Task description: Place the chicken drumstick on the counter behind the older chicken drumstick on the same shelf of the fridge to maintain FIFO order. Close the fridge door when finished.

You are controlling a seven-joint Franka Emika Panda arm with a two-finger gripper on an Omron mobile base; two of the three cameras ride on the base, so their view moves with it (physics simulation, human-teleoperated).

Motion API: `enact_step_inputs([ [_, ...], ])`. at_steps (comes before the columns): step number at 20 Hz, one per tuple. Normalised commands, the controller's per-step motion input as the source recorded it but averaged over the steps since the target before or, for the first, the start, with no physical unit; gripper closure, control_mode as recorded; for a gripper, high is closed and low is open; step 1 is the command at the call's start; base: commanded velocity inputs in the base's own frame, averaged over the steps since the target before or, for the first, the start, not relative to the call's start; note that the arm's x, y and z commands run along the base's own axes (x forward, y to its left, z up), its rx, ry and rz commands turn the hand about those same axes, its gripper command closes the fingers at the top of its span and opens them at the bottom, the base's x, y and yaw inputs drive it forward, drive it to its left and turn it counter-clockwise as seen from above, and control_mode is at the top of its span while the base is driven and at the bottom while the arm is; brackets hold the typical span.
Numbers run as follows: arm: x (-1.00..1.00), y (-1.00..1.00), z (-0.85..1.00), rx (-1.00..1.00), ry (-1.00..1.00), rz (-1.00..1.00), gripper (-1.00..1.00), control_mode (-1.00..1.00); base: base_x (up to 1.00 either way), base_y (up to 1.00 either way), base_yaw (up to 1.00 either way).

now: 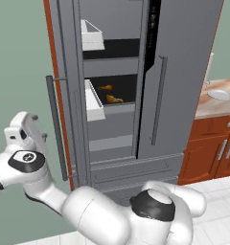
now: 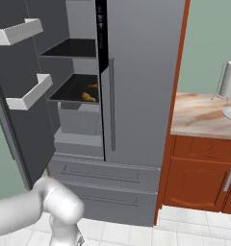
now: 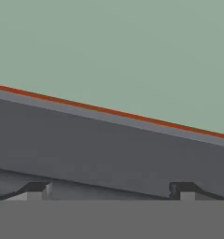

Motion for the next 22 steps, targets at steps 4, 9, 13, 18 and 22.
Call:
enact_step_inputs([
  [4,0.91,-0.04,-0.23,0.0,0.0,-0.28,-1.0,-1.0,0.0,0.0,0.0],
  [9,0.75,-0.29,-0.17,0.0,0.0,-0.24,-1.0,-1.0,0.0,0.0,0.0],
  [13,0.37,-0.55,-0.1,0.01,0.0,-0.2,-1.0,-1.0,0.0,0.0,0.0],
  [18,0.21,-0.82,-0.01,0.07,0.0,-0.14,-1.0,-1.0,0.0,0.0,0.0],
  [22,0.02,-1.0,0.0,0.12,0.0,-0.07,-1.0,-1.0,0.0,0.0,0.0],
])
